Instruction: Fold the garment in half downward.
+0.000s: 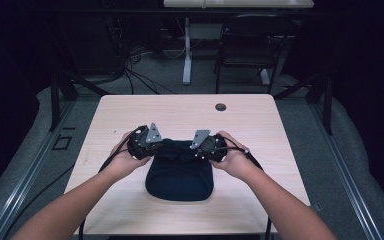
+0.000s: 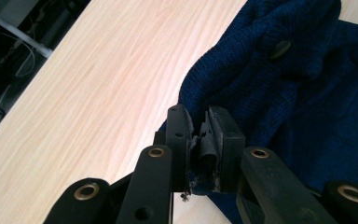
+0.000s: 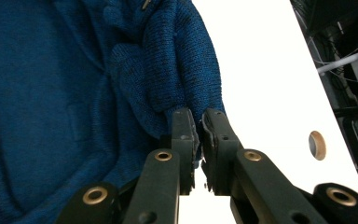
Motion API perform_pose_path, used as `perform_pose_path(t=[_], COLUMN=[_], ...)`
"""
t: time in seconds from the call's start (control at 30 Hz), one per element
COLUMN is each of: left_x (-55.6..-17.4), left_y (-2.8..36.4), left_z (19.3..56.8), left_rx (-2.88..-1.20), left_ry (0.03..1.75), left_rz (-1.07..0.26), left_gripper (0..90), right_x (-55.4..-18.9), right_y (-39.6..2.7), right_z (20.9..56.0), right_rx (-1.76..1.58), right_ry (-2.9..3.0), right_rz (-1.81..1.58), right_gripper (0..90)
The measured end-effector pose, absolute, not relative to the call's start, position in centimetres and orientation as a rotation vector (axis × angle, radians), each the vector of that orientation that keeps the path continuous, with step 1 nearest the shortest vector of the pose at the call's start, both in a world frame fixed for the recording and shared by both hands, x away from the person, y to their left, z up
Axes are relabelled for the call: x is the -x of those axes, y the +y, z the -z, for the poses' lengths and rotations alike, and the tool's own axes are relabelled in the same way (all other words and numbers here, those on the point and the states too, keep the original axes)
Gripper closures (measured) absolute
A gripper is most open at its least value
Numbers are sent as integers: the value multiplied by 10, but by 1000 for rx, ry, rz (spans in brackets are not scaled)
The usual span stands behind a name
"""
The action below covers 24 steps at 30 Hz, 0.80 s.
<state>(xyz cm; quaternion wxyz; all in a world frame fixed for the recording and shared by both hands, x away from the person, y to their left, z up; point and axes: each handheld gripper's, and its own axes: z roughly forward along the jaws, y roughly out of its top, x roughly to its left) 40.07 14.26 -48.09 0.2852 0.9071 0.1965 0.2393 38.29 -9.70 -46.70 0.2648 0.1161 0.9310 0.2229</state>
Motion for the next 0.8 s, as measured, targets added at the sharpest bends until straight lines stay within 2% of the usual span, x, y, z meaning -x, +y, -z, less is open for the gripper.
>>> perform_pose_path(t=[0.8], left_x=[-380], left_y=[147], left_z=[498], left_rx=[-2434], left_ry=[512], left_rz=[-540], left_gripper=[791], right_x=[-360], right_y=[-98], right_z=[485], right_rx=[-332], right_ry=[2586], right_rz=[-600], right_gripper=[830])
